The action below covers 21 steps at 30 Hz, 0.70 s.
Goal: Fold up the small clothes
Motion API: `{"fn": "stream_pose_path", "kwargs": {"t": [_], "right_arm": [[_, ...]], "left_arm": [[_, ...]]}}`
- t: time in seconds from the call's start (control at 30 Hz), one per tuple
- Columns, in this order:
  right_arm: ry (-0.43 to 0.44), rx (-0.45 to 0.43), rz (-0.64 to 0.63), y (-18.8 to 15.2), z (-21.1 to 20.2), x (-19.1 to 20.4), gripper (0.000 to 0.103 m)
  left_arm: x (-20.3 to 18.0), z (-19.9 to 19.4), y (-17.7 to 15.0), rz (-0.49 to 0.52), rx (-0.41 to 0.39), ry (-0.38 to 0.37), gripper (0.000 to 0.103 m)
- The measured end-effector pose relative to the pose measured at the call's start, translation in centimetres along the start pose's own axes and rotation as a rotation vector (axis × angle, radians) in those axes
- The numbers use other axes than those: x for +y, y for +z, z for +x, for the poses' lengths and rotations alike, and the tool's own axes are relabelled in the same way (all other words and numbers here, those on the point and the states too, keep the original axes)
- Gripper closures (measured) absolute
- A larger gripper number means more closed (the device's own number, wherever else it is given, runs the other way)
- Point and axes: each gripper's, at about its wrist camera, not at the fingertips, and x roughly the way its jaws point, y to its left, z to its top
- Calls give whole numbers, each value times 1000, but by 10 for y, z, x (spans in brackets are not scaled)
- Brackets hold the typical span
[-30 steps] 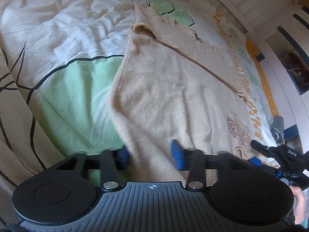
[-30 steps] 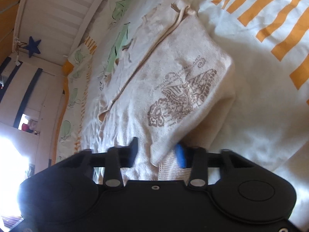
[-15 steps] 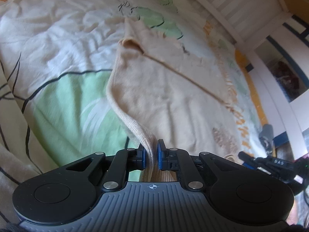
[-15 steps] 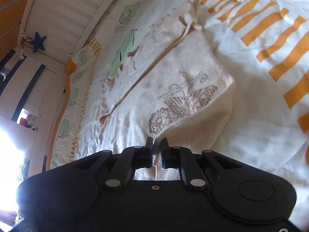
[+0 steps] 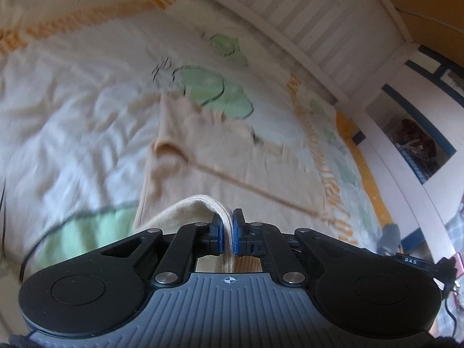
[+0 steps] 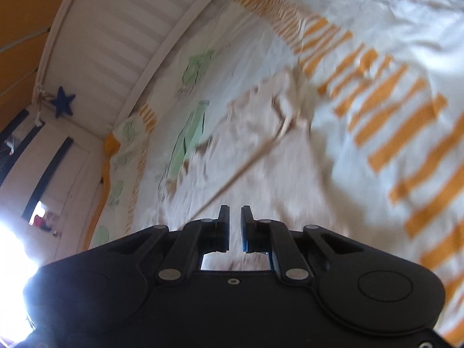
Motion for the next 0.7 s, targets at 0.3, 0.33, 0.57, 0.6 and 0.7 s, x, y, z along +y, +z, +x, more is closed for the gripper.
{"fn": "stream_pose_path", "kwargs": {"t": [0.3, 0.33, 0.57, 0.6, 0.7], "right_arm": [[-98, 106, -575, -1, 14, 44, 10], [-114, 101, -672, -10, 13, 51, 8], [-74, 230, -1010, -49, 27, 69, 2], [-61, 260, -1003, -50, 30, 68, 5], [-69, 366, -986, -52, 45, 65, 24]], "left_arm": [[8, 33, 17, -37, 26, 22, 97], [8, 35, 16, -34, 32, 27, 97], [11, 39, 17, -39, 43, 42, 97], [11, 40, 17, -38, 44, 44, 97], [11, 41, 18, -34, 50, 49, 97]]}}
